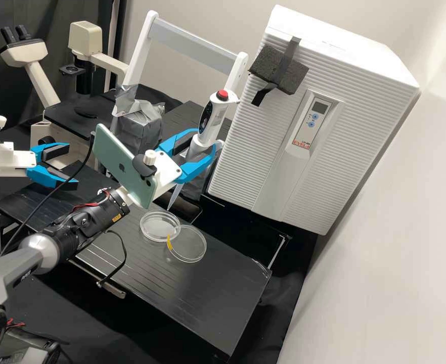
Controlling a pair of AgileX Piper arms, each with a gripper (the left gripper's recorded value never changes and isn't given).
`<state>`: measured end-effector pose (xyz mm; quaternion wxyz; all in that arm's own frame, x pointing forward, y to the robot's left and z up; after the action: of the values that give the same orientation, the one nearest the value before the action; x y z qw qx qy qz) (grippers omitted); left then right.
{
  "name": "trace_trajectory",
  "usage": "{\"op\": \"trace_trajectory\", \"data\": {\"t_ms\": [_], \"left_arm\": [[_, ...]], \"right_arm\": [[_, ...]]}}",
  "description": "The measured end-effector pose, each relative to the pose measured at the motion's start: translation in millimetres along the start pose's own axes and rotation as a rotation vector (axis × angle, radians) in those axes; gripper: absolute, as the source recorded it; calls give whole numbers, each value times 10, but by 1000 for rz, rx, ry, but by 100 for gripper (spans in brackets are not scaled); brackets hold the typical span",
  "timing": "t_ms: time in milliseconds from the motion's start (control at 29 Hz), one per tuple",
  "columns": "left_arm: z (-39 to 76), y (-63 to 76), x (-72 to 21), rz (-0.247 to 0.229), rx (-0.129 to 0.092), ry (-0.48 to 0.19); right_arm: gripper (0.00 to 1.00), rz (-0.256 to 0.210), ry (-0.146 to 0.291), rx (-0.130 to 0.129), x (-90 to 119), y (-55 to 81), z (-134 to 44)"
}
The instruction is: Use the pipette
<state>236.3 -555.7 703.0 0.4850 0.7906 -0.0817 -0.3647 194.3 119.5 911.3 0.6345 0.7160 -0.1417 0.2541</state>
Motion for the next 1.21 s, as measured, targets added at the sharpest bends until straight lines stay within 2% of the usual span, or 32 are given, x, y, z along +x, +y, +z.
{"op": "trace_trajectory", "data": {"t_ms": [207, 414, 552, 621, 725, 794, 863, 932, 966, 1035, 1208], "left_arm": [[6, -2, -15, 11, -2, -7], [3, -28, -36, 1, -5, -4], [-11, -31, -45, -2, -2, -2], [-15, 10, -63, 12, 3, 0], [-12, 166, -122, 70, 18, 5], [-8, 253, -159, 103, 26, 8], [-3, 354, -178, 142, 36, 8], [-12, 423, -184, 169, 44, 10], [-18, 463, -183, 184, 48, 12], [-38, 528, -174, 207, 55, 18], [-95, 666, -151, 253, 71, 35]], "right_arm": [[0, 2, 2, 1, -3, 9, -6], [0, 3, 10, 7, -13, 20, -25], [0, -23, -1, 11, 2, -8, -23], [0, -37, -7, 18, 46, -40, -33], [0, -98, 3, 52, 186, -144, -111], [0, -161, 23, 60, 256, -242, -179], [0, -240, 70, 56, 369, -365, -319], [0, -294, 103, 52, 429, -447, -411], [0, -321, 126, 41, 460, -495, -467], [0, -368, 166, 34, 530, -587, -603], [0, -389, 212, 41, 692, -674, -814]]}}
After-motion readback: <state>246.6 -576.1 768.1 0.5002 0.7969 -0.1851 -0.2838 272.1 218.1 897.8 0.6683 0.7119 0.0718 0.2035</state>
